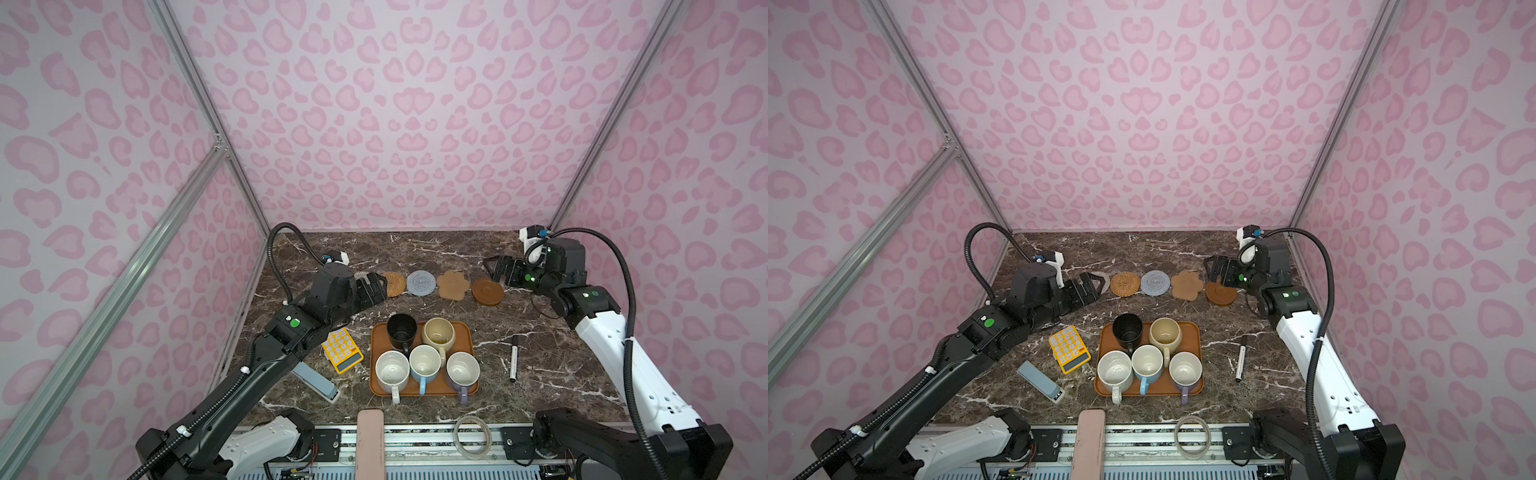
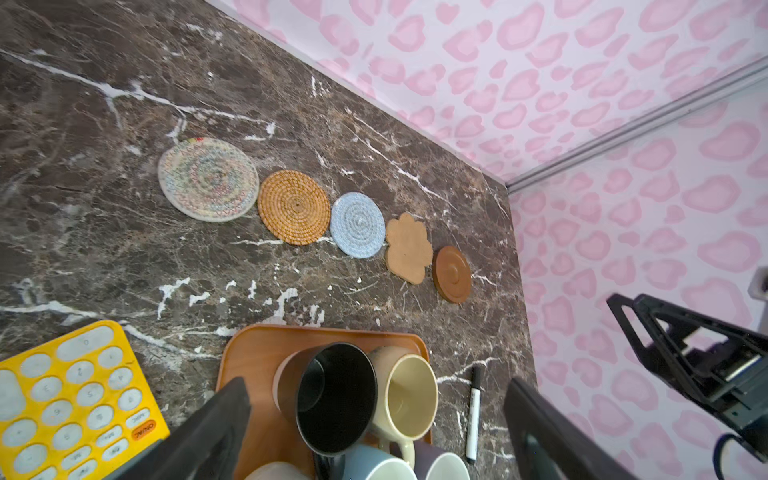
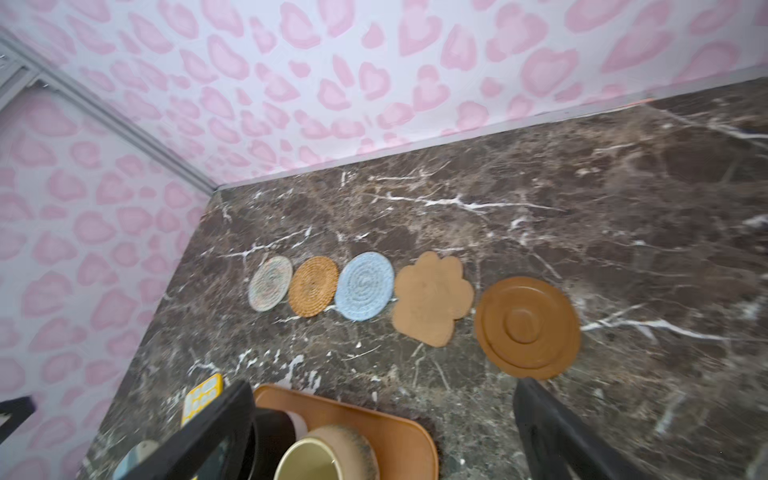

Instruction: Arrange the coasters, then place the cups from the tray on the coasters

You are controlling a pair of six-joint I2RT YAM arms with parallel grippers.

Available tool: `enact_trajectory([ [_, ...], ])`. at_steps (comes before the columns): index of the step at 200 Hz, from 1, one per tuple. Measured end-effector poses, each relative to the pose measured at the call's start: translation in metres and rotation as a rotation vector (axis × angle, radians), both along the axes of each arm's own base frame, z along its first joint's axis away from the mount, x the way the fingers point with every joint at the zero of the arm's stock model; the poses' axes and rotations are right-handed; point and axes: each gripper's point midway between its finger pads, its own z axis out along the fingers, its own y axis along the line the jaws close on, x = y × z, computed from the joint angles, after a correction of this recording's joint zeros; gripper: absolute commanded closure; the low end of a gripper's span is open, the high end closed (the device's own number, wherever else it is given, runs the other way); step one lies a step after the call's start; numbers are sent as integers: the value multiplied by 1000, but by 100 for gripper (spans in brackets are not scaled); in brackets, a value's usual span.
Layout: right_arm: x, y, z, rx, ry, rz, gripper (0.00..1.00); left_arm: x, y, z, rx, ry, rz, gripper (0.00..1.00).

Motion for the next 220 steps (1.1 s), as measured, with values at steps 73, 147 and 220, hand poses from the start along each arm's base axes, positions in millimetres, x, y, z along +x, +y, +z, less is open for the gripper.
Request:
enact_trajectory([
  [73,-74,108,-35,-66,124,399,1,-21,-19,-34,83,226,-64,15],
  [147,-112,133,-77,-74,222,470,1,-62,-44,-103,178,493,-118,29],
  [220,-118,128,-95,-60,245,439,1,-65,-81,-136,269,530,-168,54],
])
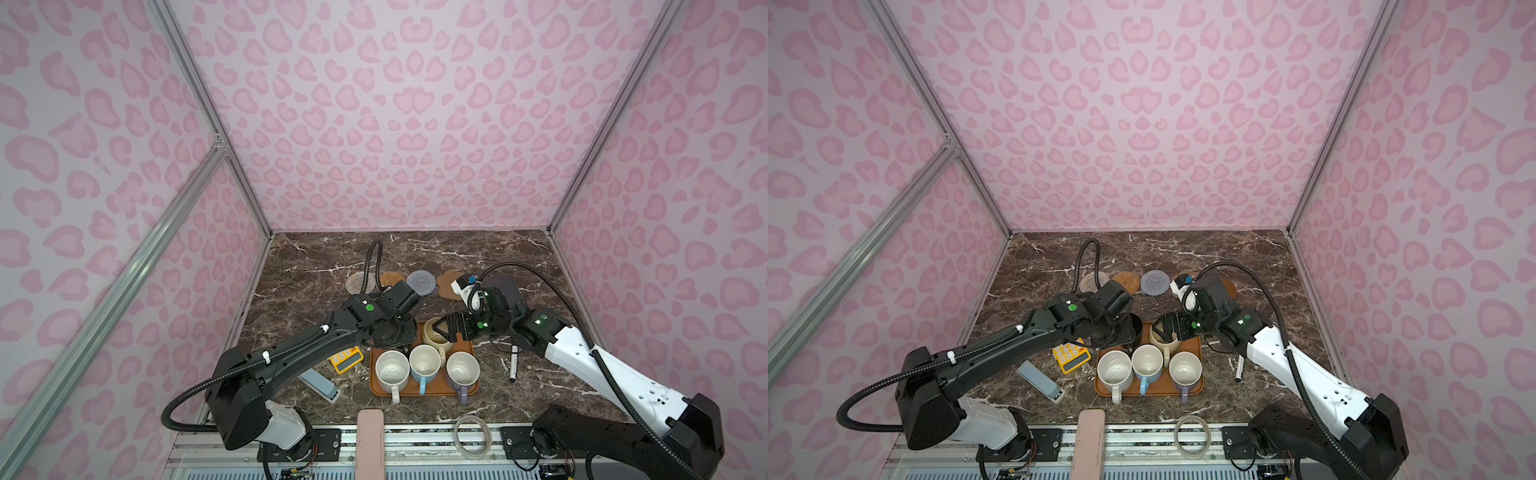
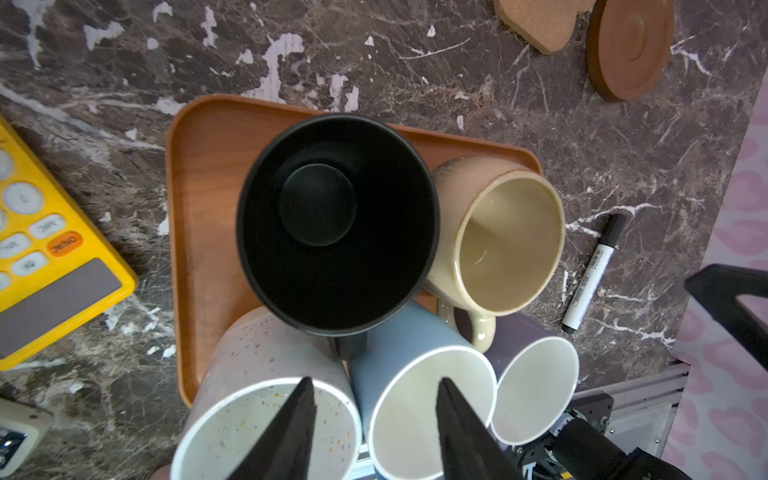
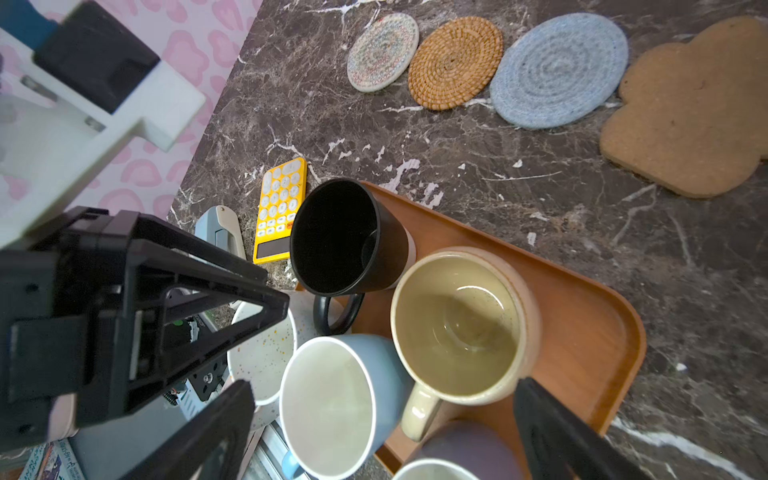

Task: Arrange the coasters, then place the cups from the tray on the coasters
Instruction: 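Lower the left gripper over the black mug while the right reaches the beige mug, then close the left gripper on the black mug rim and lift it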

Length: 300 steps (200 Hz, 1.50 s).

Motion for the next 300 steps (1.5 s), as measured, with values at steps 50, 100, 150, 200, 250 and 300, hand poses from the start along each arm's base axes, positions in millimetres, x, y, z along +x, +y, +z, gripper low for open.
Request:
enact_trajectory([
  [50,-1,0,-5,9,6,-10,1,0,-2,-14,44,11,0,58],
  [100,-2,-1,-9,5,11,-10,1,-6,-7,-20,58,23,-3,59],
  [150,-3,-2,-11,3,14,-11,1,-6,-7,-30,95,27,6,59],
  [200,-3,-3,-8,5,2,-15,1,-4,-6,-36,117,29,17,66],
  [250,-4,-6,-10,1,-1,-21,1,-2,-8,-43,135,38,17,68],
  [300,-4,-8,-9,-3,-12,-29,1,1,-12,-47,152,46,8,68],
])
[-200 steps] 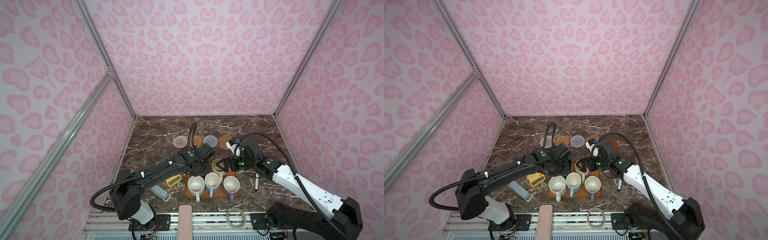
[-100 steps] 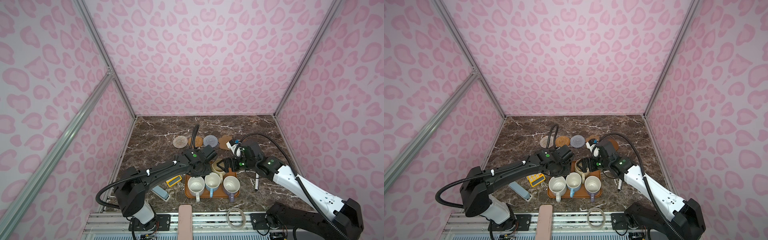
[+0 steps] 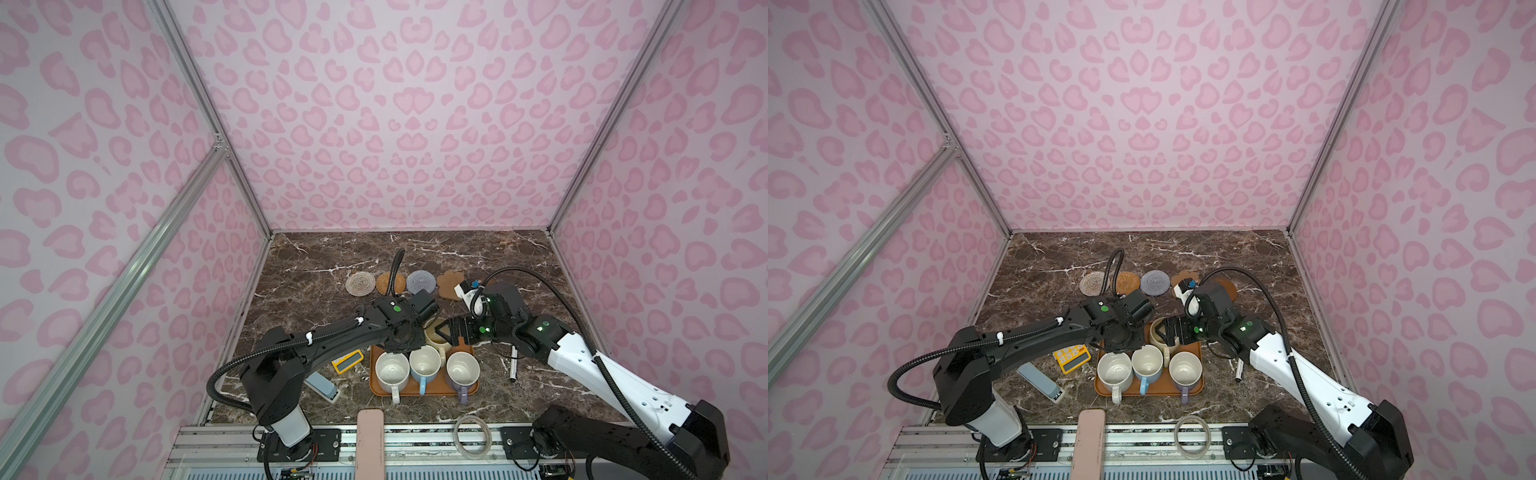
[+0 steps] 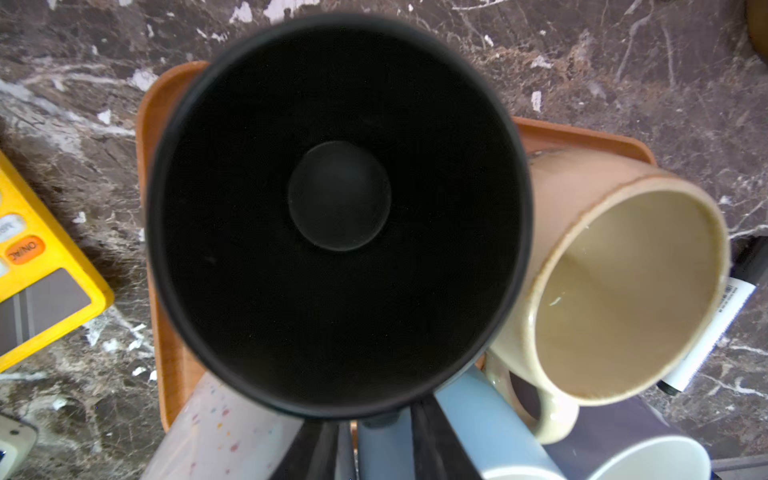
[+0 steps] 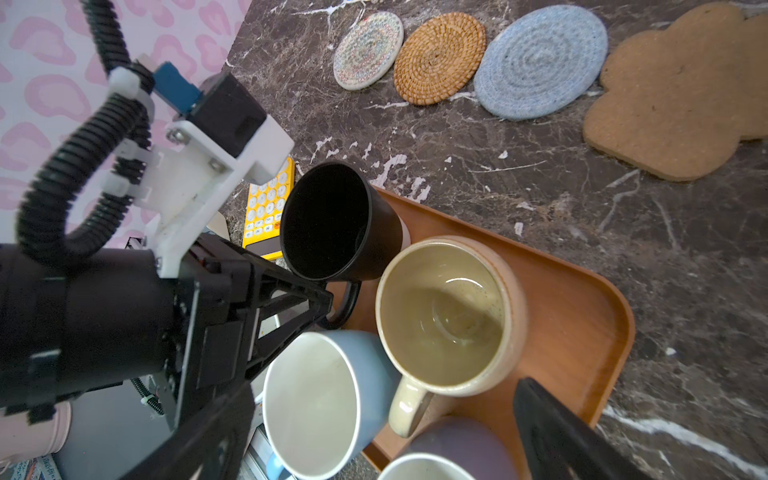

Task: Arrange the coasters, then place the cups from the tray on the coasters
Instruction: 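Close the left gripper on the black mug rim and lift it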

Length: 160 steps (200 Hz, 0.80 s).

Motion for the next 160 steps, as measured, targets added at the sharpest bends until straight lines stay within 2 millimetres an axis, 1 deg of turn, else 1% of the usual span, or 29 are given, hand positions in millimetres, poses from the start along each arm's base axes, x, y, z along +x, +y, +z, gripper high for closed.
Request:
enact_trajectory([
  [10,0,-1,0,-3,-3,-4,1,0,1,-1,5,3,-1,68],
  [23,0,-1,-1,-4,-2,-4,1,-1,1,-2,10,6,-1,72],
  [47,-1,-2,-2,-6,0,-4,1,-1,1,-3,16,8,-8,74],
  [55,-1,-2,-2,-6,0,-4,1,-1,1,-3,18,9,-8,77],
  [62,-1,-2,-2,-6,0,-4,1,-1,1,-3,19,10,-8,78],
  [68,-1,-2,-2,-6,0,-4,1,-1,1,-2,18,9,-8,81],
  [93,-1,-2,-2,-6,0,-4,1,0,2,-2,25,6,-9,81],
  [102,-1,-2,-2,-6,1,-4,1,0,3,-2,27,5,-9,85],
  [118,-1,-2,-2,-6,1,-4,1,0,3,-3,29,7,-10,86],
  [126,-1,-2,-2,-6,1,-4,1,0,2,-3,29,7,-10,90],
  [140,-1,-2,-2,-6,1,-4,1,0,2,-2,31,3,-11,93],
  [153,-1,-2,-2,-5,0,-4,1,0,2,-2,33,1,-11,99],
  [160,-1,-2,-2,-5,0,-4,1,0,2,-1,34,0,-11,99],
])
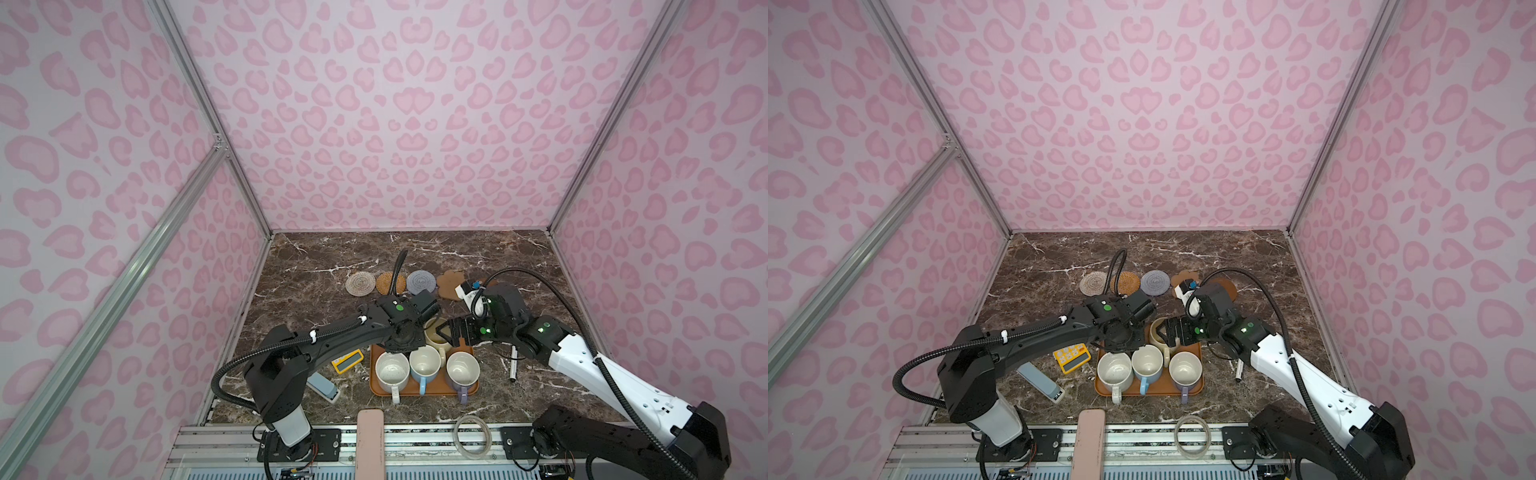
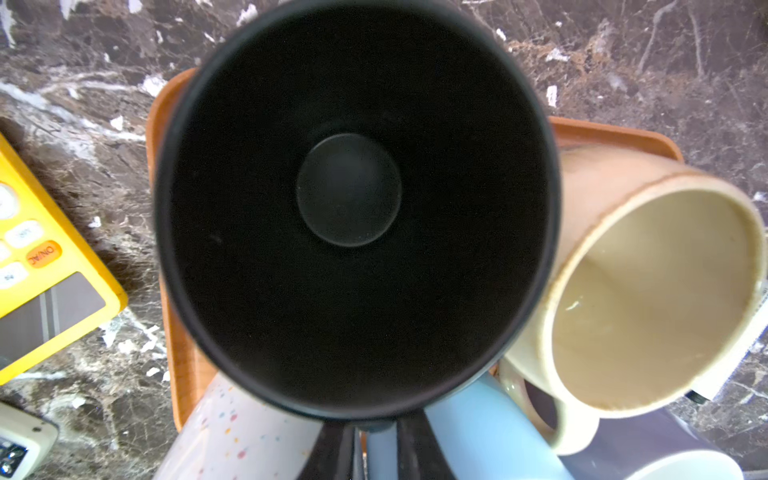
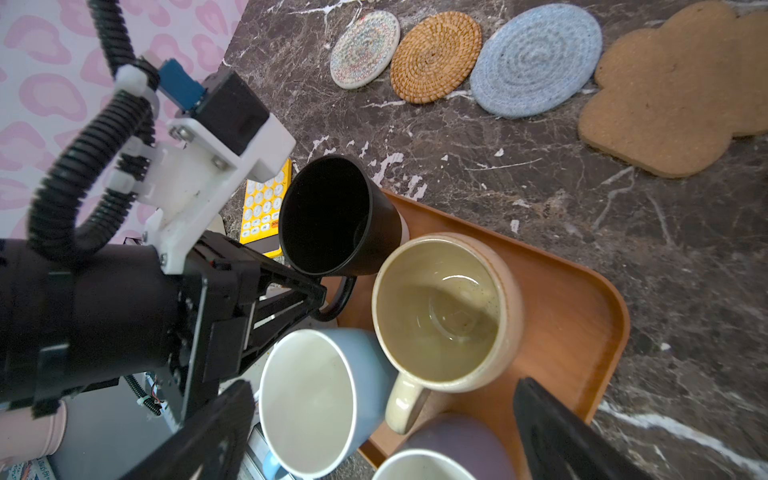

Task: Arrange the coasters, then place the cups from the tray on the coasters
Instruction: 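Close the left gripper on the black mug rim and lift it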

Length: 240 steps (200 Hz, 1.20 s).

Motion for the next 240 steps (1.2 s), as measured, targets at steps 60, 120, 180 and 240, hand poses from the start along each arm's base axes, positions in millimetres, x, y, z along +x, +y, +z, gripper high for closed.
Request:
enact_trajectory([
  [60,0,0,-1,1,0,0,1,3,3,16,36,-36,-5,99],
  [120,0,2,-4,-4,7,5,2,2,4,19,41,-40,-17,100],
  [180,-1,3,-4,-4,8,8,1,1,4,9,69,-20,-30,72],
  [240,2,6,3,4,-3,9,1,4,3,5,75,-25,-28,65],
])
